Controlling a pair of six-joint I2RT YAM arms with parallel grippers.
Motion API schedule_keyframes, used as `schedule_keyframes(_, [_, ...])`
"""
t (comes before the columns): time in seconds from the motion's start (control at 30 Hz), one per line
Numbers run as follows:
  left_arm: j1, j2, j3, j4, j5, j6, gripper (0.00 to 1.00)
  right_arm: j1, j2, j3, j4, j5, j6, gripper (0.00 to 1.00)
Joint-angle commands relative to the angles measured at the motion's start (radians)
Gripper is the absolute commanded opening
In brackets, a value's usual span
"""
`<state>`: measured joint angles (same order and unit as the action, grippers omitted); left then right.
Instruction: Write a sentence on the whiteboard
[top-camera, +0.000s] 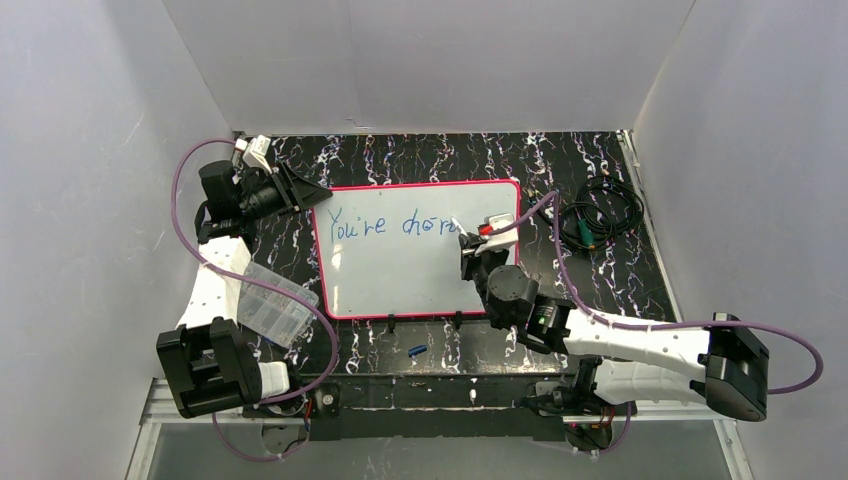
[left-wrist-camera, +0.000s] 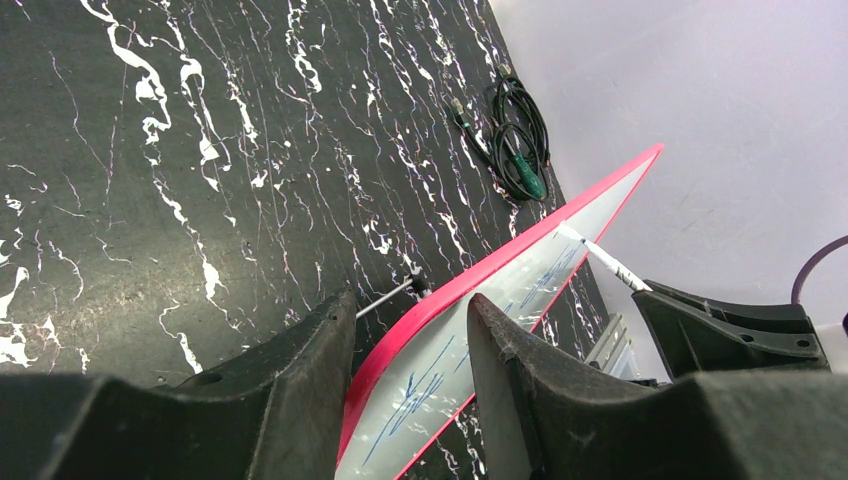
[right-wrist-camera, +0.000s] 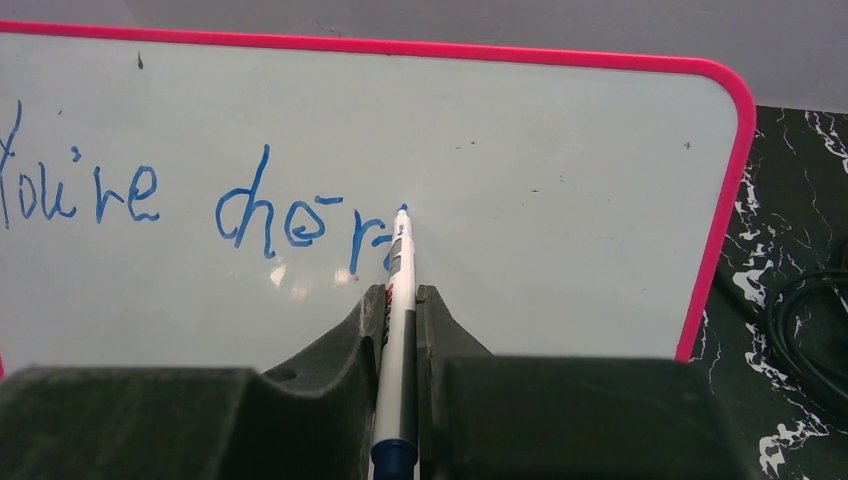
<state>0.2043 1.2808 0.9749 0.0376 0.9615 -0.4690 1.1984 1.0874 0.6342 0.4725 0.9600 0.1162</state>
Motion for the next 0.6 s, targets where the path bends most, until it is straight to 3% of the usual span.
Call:
schedule_keyframes(0.0, [-0.006,-0.026,0.000,0.002,0.042,-0.002,0.43,-0.005,0.002,0.045,0.026,0.049,-0.001,0.01])
schedule_keyframes(0.37, [-0.006,-0.032,-0.003,0.003,0.045,-0.003,0.43,-0.005,-0.002,0.060,0.003,0.034,-0.003,0.01])
schedule_keyframes(0.57, [-0.006,-0.036,-0.004,0.002,0.044,-0.004,0.43,-0.005,-0.078,0.064,-0.041,-0.074,-0.028,0.01])
